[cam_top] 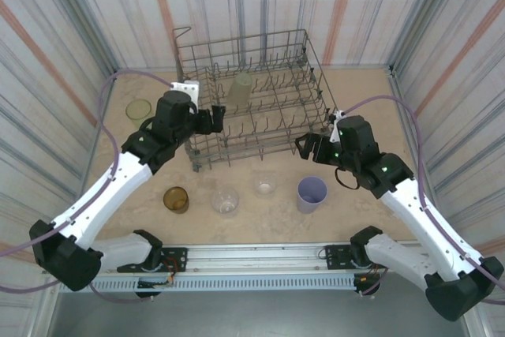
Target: Load the cups into the dish rack
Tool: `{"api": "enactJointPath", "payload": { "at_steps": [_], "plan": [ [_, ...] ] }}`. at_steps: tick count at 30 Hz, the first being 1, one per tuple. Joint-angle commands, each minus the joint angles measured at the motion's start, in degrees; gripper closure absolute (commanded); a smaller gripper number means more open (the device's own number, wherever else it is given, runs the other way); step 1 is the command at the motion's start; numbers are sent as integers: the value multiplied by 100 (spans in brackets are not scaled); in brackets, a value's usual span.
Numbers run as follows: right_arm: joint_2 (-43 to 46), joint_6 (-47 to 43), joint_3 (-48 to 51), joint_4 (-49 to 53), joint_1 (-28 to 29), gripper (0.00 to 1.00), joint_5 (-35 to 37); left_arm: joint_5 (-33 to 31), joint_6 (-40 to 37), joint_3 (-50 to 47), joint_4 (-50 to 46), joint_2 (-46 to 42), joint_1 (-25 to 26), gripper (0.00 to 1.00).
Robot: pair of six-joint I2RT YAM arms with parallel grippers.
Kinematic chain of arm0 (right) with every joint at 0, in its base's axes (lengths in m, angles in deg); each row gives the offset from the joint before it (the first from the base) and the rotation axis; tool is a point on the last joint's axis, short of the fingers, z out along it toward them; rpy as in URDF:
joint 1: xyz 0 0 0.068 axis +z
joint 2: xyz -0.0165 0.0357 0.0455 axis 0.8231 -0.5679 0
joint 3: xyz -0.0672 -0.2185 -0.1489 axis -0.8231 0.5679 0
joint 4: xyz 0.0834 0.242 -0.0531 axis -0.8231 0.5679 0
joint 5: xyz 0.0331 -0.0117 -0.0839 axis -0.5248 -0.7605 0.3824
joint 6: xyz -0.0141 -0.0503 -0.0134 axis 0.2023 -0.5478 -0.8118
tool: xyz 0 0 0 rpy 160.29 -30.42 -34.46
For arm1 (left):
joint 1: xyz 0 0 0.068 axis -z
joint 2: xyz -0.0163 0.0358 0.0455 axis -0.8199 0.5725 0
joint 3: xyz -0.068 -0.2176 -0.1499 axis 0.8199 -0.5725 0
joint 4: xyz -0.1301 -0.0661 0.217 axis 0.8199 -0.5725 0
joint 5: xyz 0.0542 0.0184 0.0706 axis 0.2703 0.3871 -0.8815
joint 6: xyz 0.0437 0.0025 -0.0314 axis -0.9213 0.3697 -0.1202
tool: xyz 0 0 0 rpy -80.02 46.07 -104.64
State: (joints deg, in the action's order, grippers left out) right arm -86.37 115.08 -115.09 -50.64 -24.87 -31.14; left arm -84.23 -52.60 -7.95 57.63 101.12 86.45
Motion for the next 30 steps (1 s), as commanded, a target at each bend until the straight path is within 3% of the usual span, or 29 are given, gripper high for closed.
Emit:
{"api": "enactJointPath", "payload": {
  "at_steps": [1,12,30],
  "plan": [
    [-46,224,3,380,236,1,351,106,27,-129,-357,-344,18,1],
    [-725,796,-387,1352,1314,1,1309,286,162,-579,-693,-1004,20,1],
    [-1148,1742,-329,2041,2186,23,1804,388,266,-1013,-868,-1485,21,1]
  ]
}}
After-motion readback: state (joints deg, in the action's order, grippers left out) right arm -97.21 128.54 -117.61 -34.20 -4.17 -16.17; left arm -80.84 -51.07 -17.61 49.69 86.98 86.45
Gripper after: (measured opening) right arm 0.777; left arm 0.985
